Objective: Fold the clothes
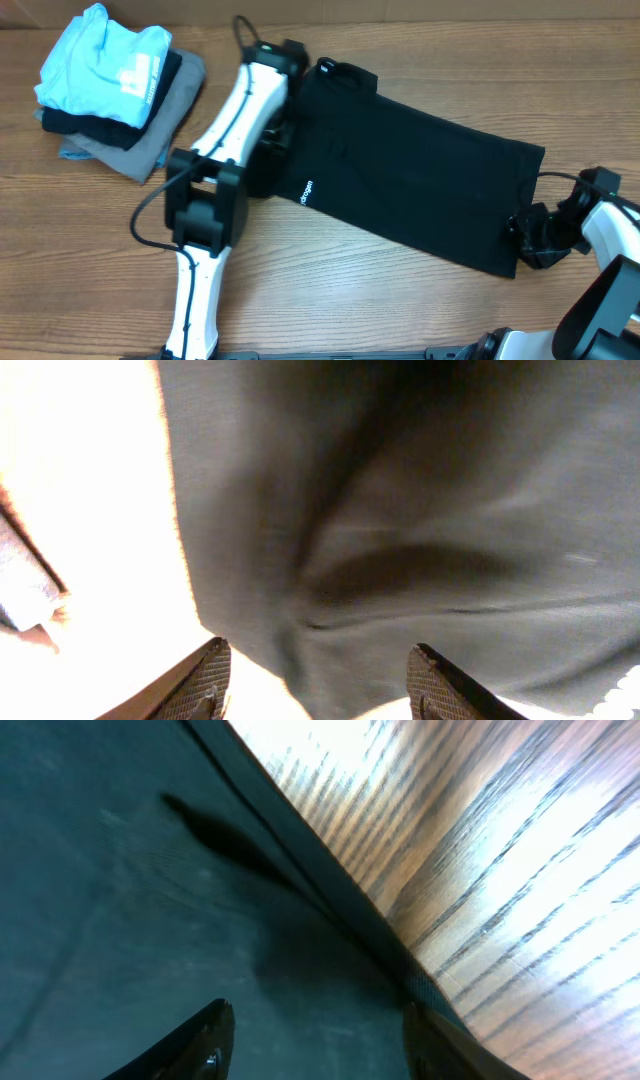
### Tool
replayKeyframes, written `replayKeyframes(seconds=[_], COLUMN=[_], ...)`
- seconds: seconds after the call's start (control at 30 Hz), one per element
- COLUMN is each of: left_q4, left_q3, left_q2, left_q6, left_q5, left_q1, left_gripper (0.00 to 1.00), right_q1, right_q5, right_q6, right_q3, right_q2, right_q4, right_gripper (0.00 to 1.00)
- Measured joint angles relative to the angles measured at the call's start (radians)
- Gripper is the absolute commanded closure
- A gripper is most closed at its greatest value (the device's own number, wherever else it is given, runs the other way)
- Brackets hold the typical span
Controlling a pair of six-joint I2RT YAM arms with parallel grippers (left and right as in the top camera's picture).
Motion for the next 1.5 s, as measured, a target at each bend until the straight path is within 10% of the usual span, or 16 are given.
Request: replayKeyframes(seconds=[0.23, 0.43, 0.6, 0.83, 1.0, 1.23, 1.5], left_q4=[0.071, 0.112, 0.109, 0.113, 0.11, 0.1, -0.021], left_q3=[-0.047, -0.142, -0.158, -0.158, -0.157, -0.137, -0.059], left_q2=[0.0, 0.0, 0.0, 0.0, 0.0, 0.0, 0.0], left_q6=[0.047, 0.108, 0.113, 0.112, 0.112, 0.108, 0.105], left_q5=[0.191, 0.311, 0.271, 0.222, 0.212, 0.2, 0.2], left_q1=[0.11, 0.114, 0.114, 0.138, 0.167, 0.183, 0.183], left_gripper=[0.55, 0.96, 0.96, 0.96, 0.95, 0.6, 0.51], right_q1=[0.006, 0.006, 0.006, 0.007, 0.006, 0.003, -0.001], right_q5=[-0.001, -0.002, -0.024, -0.071, -0.046, -0.039, -0.046], right_q6=[0.0, -0.001, -0.023, -0.069, -0.054, -0.042, -0.052], right_q3=[-0.034, -0.035, -0.035, -0.035, -0.035, -0.024, 0.02], right_q2=[0.0, 0.0, 0.0, 0.0, 0.0, 0.0, 0.0], right_q4=[0.017, 0.018, 0.015, 0.012, 0.008, -0.009, -0.118], right_gripper=[0.43, 0.43, 0.52, 0.91, 0.96, 0.76, 0.52])
